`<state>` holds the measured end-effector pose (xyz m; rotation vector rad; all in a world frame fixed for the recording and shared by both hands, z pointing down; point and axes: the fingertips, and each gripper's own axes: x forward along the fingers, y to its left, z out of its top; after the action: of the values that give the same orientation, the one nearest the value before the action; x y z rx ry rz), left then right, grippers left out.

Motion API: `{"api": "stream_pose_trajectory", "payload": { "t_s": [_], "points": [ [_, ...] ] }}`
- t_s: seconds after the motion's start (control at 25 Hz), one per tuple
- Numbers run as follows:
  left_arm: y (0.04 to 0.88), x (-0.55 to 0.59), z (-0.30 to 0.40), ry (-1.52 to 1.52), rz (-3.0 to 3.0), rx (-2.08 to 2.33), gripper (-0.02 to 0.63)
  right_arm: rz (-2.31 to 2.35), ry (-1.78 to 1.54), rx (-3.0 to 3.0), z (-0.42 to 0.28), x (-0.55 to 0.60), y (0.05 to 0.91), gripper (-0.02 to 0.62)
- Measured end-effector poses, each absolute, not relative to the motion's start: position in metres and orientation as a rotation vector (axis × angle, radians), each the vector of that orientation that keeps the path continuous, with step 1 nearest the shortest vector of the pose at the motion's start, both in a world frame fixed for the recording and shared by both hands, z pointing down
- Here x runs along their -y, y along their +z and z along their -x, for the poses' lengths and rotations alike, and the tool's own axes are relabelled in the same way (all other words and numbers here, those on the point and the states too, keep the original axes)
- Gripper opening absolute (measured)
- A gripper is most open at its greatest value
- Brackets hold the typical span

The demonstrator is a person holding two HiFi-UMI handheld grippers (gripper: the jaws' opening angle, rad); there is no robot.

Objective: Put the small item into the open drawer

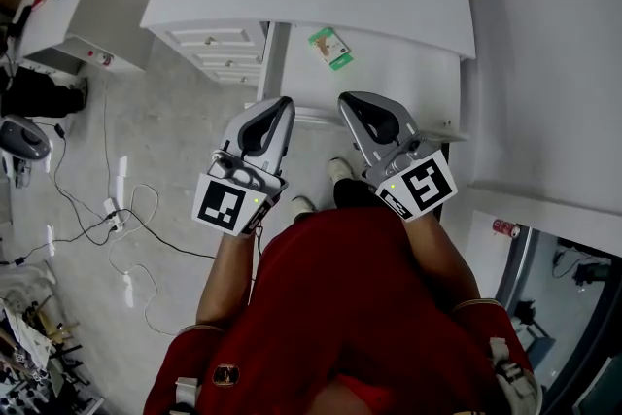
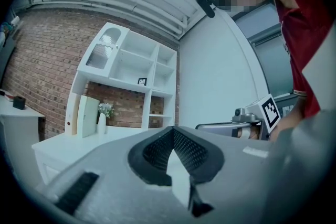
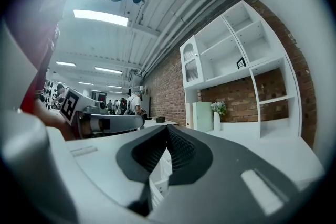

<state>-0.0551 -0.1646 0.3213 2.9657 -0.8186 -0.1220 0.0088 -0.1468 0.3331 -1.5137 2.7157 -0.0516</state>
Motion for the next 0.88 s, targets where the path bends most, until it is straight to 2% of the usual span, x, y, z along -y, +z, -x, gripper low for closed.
{"api": "stream_pose_trajectory", "payload": {
  "t_s": [0.88],
  "points": [
    [0.32,0.153,0.051,-0.092,-2.983,0.816,0.002,1.504,0.024,-2.746,-0.008,0.139,0.334,0.011]
  ]
}}
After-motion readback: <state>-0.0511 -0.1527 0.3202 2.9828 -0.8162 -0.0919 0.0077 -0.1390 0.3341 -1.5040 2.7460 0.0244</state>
